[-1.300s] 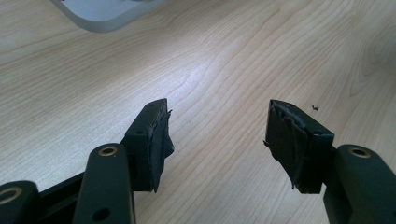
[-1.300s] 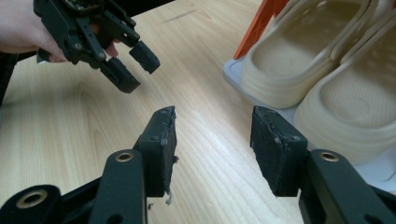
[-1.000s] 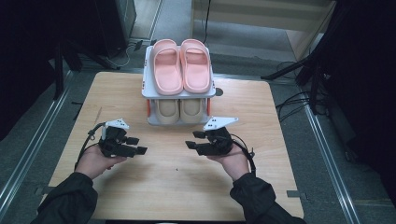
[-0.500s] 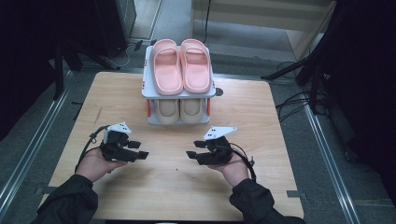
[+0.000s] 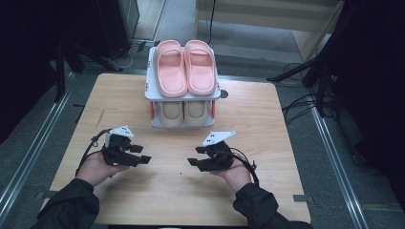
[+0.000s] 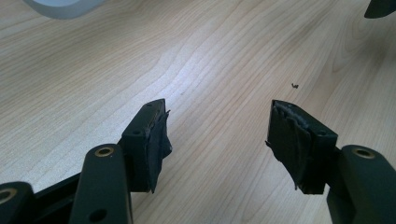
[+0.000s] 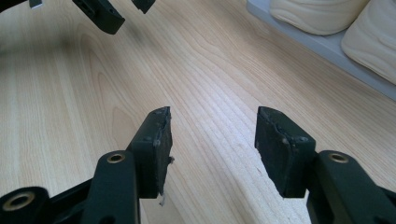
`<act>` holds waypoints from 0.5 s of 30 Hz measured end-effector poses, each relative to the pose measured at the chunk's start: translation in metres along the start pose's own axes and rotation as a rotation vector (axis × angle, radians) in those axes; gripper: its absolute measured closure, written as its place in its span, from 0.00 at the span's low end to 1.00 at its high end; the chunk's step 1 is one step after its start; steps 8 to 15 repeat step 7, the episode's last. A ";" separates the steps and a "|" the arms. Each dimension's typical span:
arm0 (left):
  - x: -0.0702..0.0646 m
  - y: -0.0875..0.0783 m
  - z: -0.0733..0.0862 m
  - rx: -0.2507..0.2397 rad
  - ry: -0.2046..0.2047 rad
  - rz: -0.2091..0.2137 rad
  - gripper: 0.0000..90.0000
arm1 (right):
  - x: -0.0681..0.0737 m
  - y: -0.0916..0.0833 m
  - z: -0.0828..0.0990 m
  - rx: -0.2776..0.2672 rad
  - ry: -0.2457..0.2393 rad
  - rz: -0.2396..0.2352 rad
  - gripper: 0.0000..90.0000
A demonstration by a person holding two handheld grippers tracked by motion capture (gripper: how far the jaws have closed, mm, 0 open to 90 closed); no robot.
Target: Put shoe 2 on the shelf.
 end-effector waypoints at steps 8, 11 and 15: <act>-0.001 0.003 0.003 0.027 -0.003 0.002 0.41 | 0.000 0.002 0.001 0.004 -0.004 -0.005 0.51; -0.001 0.003 0.003 0.027 -0.003 0.002 0.41 | 0.000 0.002 0.001 0.004 -0.004 -0.005 0.51; -0.001 0.003 0.003 0.027 -0.003 0.002 0.41 | 0.000 0.002 0.001 0.004 -0.004 -0.005 0.51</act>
Point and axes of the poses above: each handheld gripper's, and its own axes: y roughly forward along the jaws, z roughly out of its underside, x roughly to its left, the point moved 10 cm from there along y, roughly forward along the jaws, and after that the axes turned 1 degree about -x, right-handed, at the moved point
